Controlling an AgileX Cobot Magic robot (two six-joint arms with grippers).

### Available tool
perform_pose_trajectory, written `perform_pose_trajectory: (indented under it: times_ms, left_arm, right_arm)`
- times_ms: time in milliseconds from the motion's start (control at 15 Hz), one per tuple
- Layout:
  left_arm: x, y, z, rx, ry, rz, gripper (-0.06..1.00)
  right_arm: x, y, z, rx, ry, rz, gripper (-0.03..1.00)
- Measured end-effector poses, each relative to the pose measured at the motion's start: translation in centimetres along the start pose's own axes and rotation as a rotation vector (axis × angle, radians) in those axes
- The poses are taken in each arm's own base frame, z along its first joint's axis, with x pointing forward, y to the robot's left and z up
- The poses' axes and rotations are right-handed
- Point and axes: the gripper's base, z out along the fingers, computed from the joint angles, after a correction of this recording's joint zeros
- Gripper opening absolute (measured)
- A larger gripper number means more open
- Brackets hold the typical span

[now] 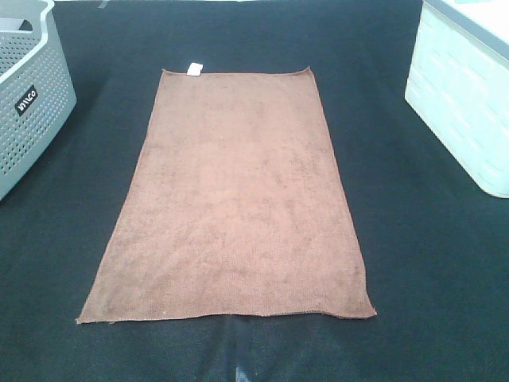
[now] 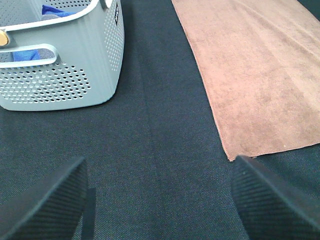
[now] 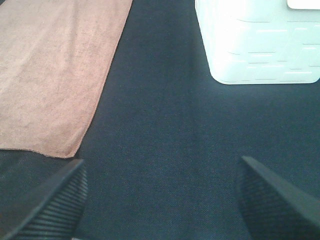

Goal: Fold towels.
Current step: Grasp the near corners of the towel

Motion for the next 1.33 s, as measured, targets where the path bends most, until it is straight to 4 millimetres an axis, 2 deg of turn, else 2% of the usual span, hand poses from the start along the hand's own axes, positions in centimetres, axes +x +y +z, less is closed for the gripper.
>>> perform_pose_trajectory:
  times_ms: [1333]
  left_arm:
    - [0.00,0.00,0.00,0.000,0.000,0.000,0.75]
  right_arm:
    - [0.00,0.00,0.00,0.000,0.000,0.000,0.77]
